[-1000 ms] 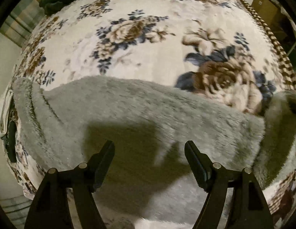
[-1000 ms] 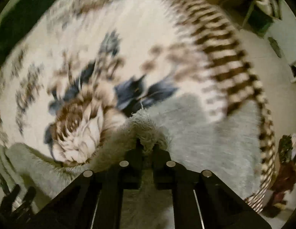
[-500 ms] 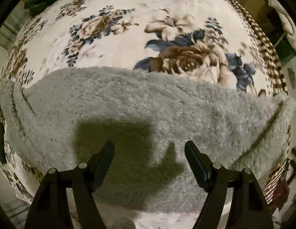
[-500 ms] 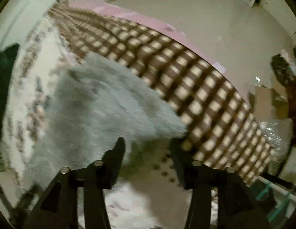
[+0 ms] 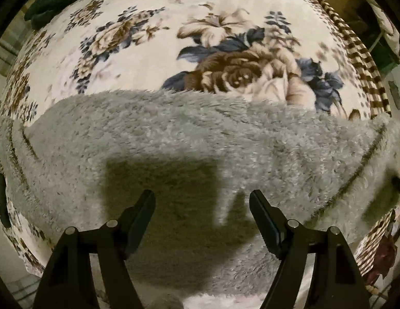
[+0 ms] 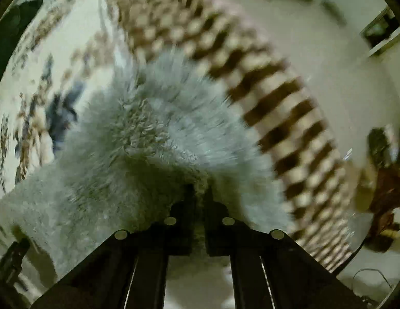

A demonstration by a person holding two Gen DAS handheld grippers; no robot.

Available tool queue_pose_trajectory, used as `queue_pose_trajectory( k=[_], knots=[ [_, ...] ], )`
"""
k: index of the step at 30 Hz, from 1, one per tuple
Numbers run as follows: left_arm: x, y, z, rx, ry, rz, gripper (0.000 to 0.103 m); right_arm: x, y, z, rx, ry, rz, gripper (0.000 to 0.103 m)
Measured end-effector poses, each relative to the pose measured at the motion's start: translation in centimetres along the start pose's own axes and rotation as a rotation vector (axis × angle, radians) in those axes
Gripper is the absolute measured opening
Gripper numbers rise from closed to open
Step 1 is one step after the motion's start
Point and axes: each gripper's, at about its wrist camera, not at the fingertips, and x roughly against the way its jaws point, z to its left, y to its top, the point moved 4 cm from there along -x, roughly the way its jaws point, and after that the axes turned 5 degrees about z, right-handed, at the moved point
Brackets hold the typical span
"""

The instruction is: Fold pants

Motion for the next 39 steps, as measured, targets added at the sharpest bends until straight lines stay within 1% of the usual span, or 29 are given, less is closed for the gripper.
queue_pose_trajectory(
  k=[2,3,5,6,7,8,10,12,13,14,15,17,19,20,21,22,23,24,26,27,28,29,30,31,32,33,36,37,39],
  knots=[
    [-0.1,0.0,-0.1,0.006,-0.007,0.006,0.074,2.1,-0.4,-2.6,-0.081,-0.035,-0.058,0.006],
    [-0.3,-0.1,-0.2,0.012,-0.015,0.012,0.074,2.2,-0.7,-4.0,-0.107,-0.056,-0.042,0.006],
    [-0.6,-0.2,-0.4,0.024,-0.029,0.031,0.074,-0.5,-1.8,-5.7,-0.115,-0.043,0.133,0.010],
    [-0.7,-0.2,-0.6,0.026,-0.035,0.035,0.074,-1.3,-2.3,-6.0,-0.119,-0.013,0.187,0.016],
    [-0.6,-0.2,-0.7,0.025,-0.036,0.033,0.074,-1.2,-2.4,-6.1,-0.106,-0.009,0.189,0.035],
    [-0.5,-0.2,-0.9,0.022,-0.035,0.028,0.074,-0.6,-2.2,-5.8,-0.086,-0.008,0.166,0.050],
    [-0.5,-0.1,-1.2,0.017,-0.038,0.024,0.074,2.2,-1.2,-4.9,-0.064,0.030,0.069,0.057],
    [-0.5,0.0,-1.6,0.018,-0.041,0.022,0.074,4.7,0.2,-3.8,-0.054,0.093,-0.013,0.060],
    [-0.5,0.1,-1.8,0.018,-0.039,0.020,0.074,5.5,1.2,-2.9,-0.043,0.129,-0.042,0.066],
    [-0.5,0.2,-1.9,0.017,-0.037,0.018,0.074,5.4,2.3,-2.0,-0.026,0.151,-0.047,0.068],
    [-0.5,0.3,-2.0,0.017,-0.035,0.015,0.074,4.9,3.3,-1.2,-0.015,0.161,-0.038,0.068],
    [-0.6,0.5,-2.1,0.015,-0.033,0.009,0.074,2.2,5.7,0.5,-0.007,0.183,0.035,0.068],
    [-0.5,0.6,-2.2,0.012,-0.030,0.003,0.074,-1.5,6.7,1.2,0.010,0.171,0.118,0.068],
    [-0.5,0.6,-2.2,0.011,-0.029,0.000,0.074,-2.7,6.9,1.8,0.026,0.143,0.156,0.061],
    [-0.5,0.7,-2.2,0.009,-0.027,-0.004,0.074,-3.5,7.0,2.0,0.037,0.122,0.168,0.051],
    [-0.5,0.7,-2.3,0.009,-0.028,-0.004,0.074,-3.7,6.8,2.4,0.060,0.090,0.167,0.024],
    [-0.5,0.7,-2.3,0.010,-0.031,-0.004,0.074,-3.5,6.7,2.8,0.082,0.061,0.156,0.010],
    [-0.4,0.7,-2.3,0.013,-0.032,-0.004,0.074,-2.7,6.5,3.0,0.090,0.028,0.119,0.009],
    [-0.4,0.6,-2.1,0.021,-0.035,-0.009,0.074,0.9,6.8,3.3,0.089,-0.008,-0.047,0.009],
    [-0.4,0.7,-1.9,0.029,-0.038,-0.010,0.074,2.1,7.1,3.2,0.074,-0.011,-0.098,0.009],
    [-0.5,0.8,-1.6,0.036,-0.043,-0.010,0.074,2.6,7.4,2.9,0.050,-0.010,-0.117,0.009],
    [-0.5,0.9,-1.4,0.044,-0.047,-0.010,0.074,2.1,7.7,2.4,0.031,0.000,-0.087,0.010],
    [-0.5,1.0,-1.2,0.051,-0.053,-0.008,0.074,0.2,8.0,2.0,0.011,0.027,-0.005,0.013],
    [-0.5,1.0,-0.9,0.060,-0.060,-0.007,0.074,-1.0,8.0,2.5,0.011,0.035,0.044,0.033],
    [-0.2,1.1,-0.4,0.071,-0.068,-0.013,0.074,-2.0,7.9,2.5,0.024,0.017,0.085,0.059],
    [0.3,1.2,0.3,0.081,-0.070,-0.027,0.074,-1.8,7.4,3.0,0.053,-0.015,0.085,0.065],
    [2.0,1.2,3.4,0.122,-0.088,-0.062,0.074,1.5,5.1,5.4,0.111,-0.037,0.009,0.067],
    [2.7,1.1,5.1,0.142,-0.084,-0.078,0.074,3.1,3.7,6.5,0.109,-0.015,-0.016,0.067],
    [3.9,0.8,9.1,0.190,-0.081,-0.100,0.074,5.5,0.6,8.9,0.107,0.064,-0.016,0.069]
  ],
)
